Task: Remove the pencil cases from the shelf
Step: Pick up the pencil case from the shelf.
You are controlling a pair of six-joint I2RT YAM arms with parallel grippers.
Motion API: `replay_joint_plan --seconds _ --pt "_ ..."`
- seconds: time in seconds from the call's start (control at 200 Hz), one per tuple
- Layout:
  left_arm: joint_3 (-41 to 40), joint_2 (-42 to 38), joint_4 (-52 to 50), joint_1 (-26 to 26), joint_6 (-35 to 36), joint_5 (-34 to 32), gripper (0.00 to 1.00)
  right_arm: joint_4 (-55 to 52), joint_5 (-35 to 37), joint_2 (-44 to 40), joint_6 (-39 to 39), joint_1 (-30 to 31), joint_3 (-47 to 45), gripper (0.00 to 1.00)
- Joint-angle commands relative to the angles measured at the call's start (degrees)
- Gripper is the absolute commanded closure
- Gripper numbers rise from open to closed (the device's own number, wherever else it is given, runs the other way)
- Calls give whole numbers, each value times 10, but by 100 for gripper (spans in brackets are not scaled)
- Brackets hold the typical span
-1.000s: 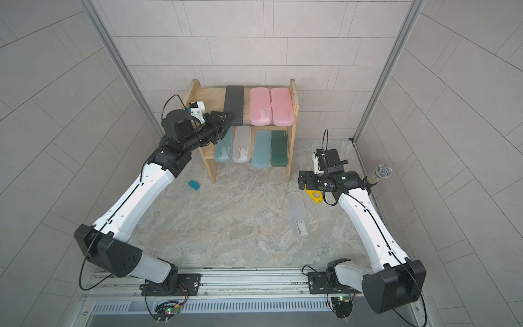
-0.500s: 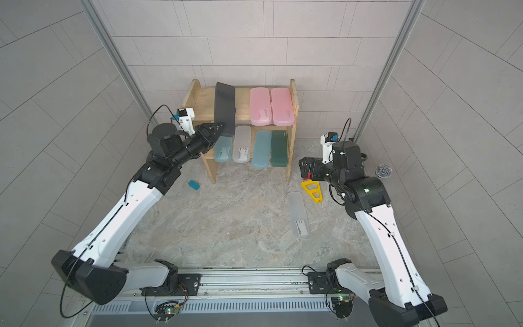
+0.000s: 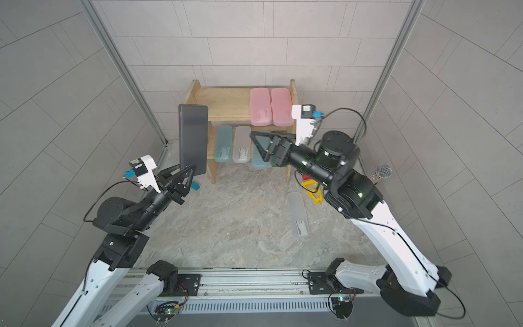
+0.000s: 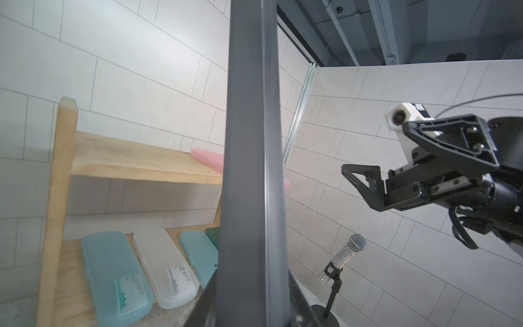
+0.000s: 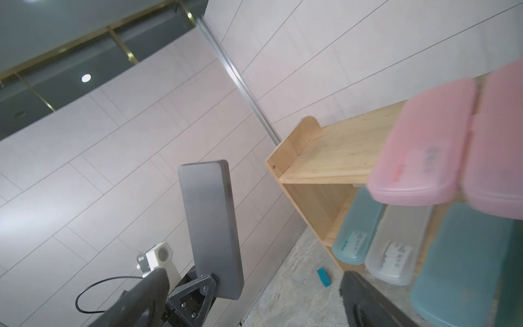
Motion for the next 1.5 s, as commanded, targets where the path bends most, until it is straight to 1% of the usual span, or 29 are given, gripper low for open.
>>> replay_joint_plan --seconds 0.0,0.195,0.325,0.505,0.635,0.71,0.911,1.106,1.186,1.231,1.286,1.336,1.381,1.396,1.411,1.431,1.461,1.491,1.496 --pt "-7 -21 15 -3 44 -9 100 -30 57 60 -38 48 53 0" --pt "-4 -40 -38 -3 73 -35 100 -67 105 151 -70 112 141 0" --pt "-5 -47 -59 -3 88 -61 100 -77 112 188 -78 135 178 0" --pt "-10 -56 -68 -3 99 -68 100 -77 107 224 -74 145 211 0" --pt "-17 -64 -65 -3 98 -69 100 -120 97 275 -68 146 282 0" --pt "-16 -66 -68 -3 101 -68 100 -125 88 295 -65 148 308 0" --pt "-13 -63 -68 -3 107 -63 100 -145 83 335 -63 150 351 0" --pt "-18 -63 -68 -3 110 -62 100 -144 70 352 -60 154 364 0" --pt "-19 -65 -69 -3 110 -61 100 -150 73 355 -62 154 366 6" --pt "-18 -65 -71 -3 111 -61 100 -153 74 356 -63 155 365 13" --pt "-17 -65 -73 -3 111 -61 100 -155 75 357 -64 154 365 24" --pt "-17 -66 -74 -3 111 -61 100 -158 76 355 -64 154 363 30" --pt "-19 -67 -74 -3 110 -63 100 -163 82 353 -66 153 359 34" --pt "-19 -68 -73 -3 110 -64 98 -164 83 352 -67 153 357 35" --pt "-20 -68 -73 -3 109 -65 92 -165 84 350 -68 153 355 36" --pt "-20 -69 -73 -3 109 -66 78 -166 85 346 -71 152 352 36" --pt "-21 -70 -74 -3 107 -71 50 -169 85 341 -74 150 345 37" --pt "-22 -72 -76 -3 106 -76 32 -176 85 334 -78 146 335 37" --pt "-22 -72 -76 -3 106 -77 28 -177 85 332 -79 145 334 37"
